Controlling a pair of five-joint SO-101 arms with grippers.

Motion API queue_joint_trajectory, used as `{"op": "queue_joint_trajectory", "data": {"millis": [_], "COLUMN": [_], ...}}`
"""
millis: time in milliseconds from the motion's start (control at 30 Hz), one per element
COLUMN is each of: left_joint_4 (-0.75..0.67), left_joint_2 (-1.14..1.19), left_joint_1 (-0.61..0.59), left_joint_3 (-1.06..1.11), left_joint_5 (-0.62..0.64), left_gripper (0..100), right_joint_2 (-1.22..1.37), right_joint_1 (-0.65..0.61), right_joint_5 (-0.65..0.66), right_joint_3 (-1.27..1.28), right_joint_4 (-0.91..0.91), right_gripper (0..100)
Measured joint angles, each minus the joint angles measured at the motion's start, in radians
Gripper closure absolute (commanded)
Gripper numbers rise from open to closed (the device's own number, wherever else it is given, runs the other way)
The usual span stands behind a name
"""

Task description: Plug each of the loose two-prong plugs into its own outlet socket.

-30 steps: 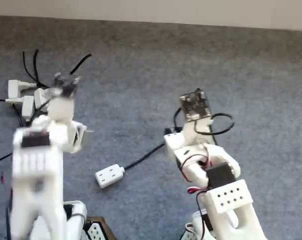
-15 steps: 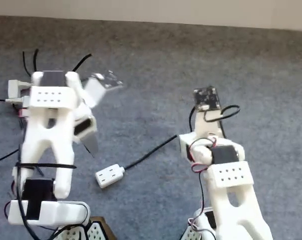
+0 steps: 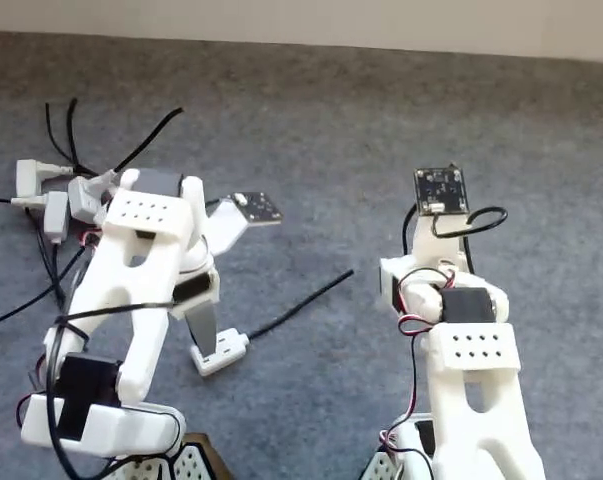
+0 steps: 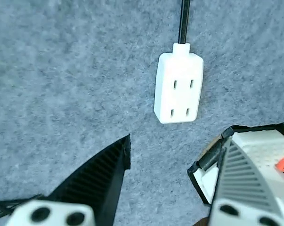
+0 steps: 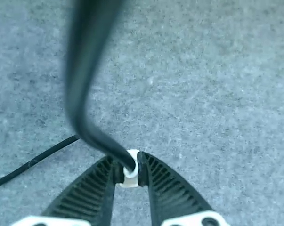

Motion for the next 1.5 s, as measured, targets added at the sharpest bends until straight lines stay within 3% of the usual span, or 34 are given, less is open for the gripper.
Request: {"op": "queue_joint_trajectory", "data": {"millis": [167,400,633,867,1233,1400,1500], "left_joint_4": [-0.172,-0.356,-0.434,-0.43,-0.425,-0.397,-0.356], "left_joint_2": [0.0,0.0,0.002,0.006,0.1,0.321,0.417], "left_joint_1": [0.014,0.121,0.13,0.149,0.423,0.462,0.459], "left_joint_3": [0.158,0.338,0.35,0.296,0.069,-0.098,-0.198], "left_joint_5": [0.0,0.0,0.081,0.11,0.213,0.293,0.324], "left_gripper": [70,72,100,100,98,80,76], "right_joint_2": [0.0,0.0,0.0,0.0,0.0,0.0,0.0], "right_joint_1": [0.0,0.0,0.0,0.0,0.0,0.0,0.0], "right_joint_5": [0.0,0.0,0.0,0.0,0.0,0.0,0.0], "right_joint_3": [0.0,0.0,0.0,0.0,0.0,0.0,0.0], "right_joint_4": [0.0,0.0,0.002,0.002,0.002,0.002,0.002], "right_gripper": [99.3,99.3,99.3,99.3,99.3,99.3,99.3]}}
